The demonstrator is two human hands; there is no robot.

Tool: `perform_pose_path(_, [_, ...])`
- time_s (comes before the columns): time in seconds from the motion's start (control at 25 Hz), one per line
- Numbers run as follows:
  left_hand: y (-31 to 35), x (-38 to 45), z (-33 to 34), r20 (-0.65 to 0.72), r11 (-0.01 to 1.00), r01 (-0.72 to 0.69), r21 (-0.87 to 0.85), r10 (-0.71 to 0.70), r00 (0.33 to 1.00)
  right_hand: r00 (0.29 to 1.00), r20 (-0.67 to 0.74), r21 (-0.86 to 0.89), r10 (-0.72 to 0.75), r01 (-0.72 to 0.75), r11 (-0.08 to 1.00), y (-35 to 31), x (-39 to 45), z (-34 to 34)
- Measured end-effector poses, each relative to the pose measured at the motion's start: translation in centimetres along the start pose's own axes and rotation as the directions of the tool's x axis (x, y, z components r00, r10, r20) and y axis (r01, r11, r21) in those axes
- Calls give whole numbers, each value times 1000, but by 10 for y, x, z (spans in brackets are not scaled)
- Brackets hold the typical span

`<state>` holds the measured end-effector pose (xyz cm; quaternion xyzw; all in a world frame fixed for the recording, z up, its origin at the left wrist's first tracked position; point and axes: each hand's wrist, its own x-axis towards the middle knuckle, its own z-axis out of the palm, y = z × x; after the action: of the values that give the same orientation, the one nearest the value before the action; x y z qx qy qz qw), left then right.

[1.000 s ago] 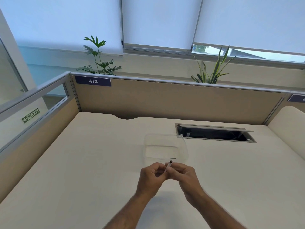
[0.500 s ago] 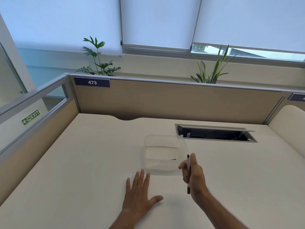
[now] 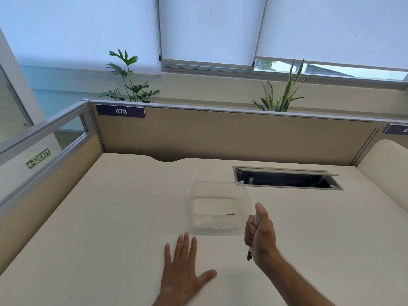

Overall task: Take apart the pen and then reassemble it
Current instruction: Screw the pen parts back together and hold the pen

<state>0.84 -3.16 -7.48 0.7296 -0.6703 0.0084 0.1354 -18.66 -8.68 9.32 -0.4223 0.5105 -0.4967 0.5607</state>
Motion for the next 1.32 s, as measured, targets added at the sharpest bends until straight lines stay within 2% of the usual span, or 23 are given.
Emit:
perform_pose_path(0.48, [-1, 0, 3, -36, 1000, 2, 20, -1, 999, 995, 64, -40, -78, 81, 996, 2, -2, 1])
perform_pose_path(0.68, [0, 1, 4, -59, 1000, -2, 21, 4, 998, 985, 148, -38, -93, 100, 994, 5, 0, -3])
perform_pose_path(0.92, [-1, 2, 5, -69, 1000, -2, 25, 4, 998, 937, 305, -243, -168, 248, 938, 21, 0, -22])
perform_pose_path(1.0, [-1, 3, 5, -64, 1000, 1, 21, 0, 998, 888, 395, -414, -236, 401, 817, 31, 1, -33])
perform_pose_path(1.08, [-1, 4, 5, -59, 1000, 3, 20, -2, 998, 785, 544, -539, -298, 598, 593, 45, 4, -45])
perform_pose_path(1.12, [-1, 4, 6, -57, 1000, 3, 21, -2, 998, 713, 635, -569, -298, 693, 443, 54, 6, -52])
perform_pose_path(1.2, [-2, 4, 6, -47, 1000, 3, 24, -2, 999, 547, 798, -535, -251, 836, 120, 70, 11, -63])
perform_pose_path(1.24, [-2, 5, 6, -39, 1000, 2, 24, -1, 999, 485, 847, -497, -217, 868, -1, 77, 13, -68])
perform_pose_path(1.32, [-2, 5, 6, -27, 1000, 2, 27, -1, 1000, 427, 891, -446, -155, 886, -128, 85, 13, -72])
